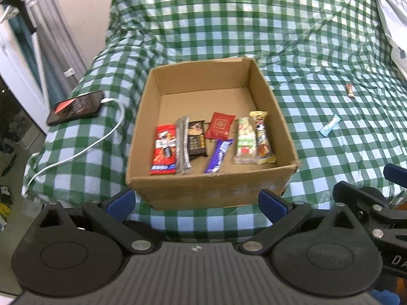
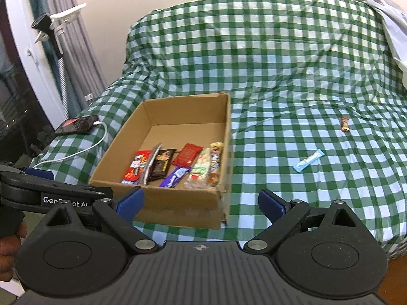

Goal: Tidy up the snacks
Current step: 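Move both tools toward the light-blue stick and small red candy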

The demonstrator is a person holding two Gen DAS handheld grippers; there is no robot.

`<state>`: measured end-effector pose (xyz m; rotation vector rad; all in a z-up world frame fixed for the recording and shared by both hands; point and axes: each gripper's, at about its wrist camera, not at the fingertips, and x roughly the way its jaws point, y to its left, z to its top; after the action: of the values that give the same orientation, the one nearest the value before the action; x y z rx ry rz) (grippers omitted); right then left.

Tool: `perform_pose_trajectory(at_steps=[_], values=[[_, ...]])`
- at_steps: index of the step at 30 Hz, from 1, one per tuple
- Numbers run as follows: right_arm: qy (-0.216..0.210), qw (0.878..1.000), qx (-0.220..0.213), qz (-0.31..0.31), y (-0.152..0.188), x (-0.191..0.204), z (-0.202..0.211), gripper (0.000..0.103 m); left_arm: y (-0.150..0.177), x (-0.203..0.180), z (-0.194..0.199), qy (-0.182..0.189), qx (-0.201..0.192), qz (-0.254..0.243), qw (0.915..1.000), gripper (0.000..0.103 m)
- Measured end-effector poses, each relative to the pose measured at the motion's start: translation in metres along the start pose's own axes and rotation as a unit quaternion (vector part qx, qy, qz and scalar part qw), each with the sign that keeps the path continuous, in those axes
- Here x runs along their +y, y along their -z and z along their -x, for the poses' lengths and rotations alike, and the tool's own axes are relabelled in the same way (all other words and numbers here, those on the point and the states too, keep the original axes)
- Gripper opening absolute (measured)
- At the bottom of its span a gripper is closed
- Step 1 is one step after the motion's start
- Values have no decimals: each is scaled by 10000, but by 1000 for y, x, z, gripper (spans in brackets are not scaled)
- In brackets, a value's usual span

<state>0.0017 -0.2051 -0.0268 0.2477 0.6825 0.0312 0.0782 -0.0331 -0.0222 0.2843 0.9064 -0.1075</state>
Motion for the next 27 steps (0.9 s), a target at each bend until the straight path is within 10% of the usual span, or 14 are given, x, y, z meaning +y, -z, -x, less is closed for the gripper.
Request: perform_pose_trajectory(at_steps=[13,27], values=[[930,9923,-15,-814,-12,-112,-11,96,-59,-96,-46,626,-26,-713,9955,103],[1934,9767,-303,-883,-54,-297,-89,97,-142,-271,-195,1560,584,-1928,9670,103]])
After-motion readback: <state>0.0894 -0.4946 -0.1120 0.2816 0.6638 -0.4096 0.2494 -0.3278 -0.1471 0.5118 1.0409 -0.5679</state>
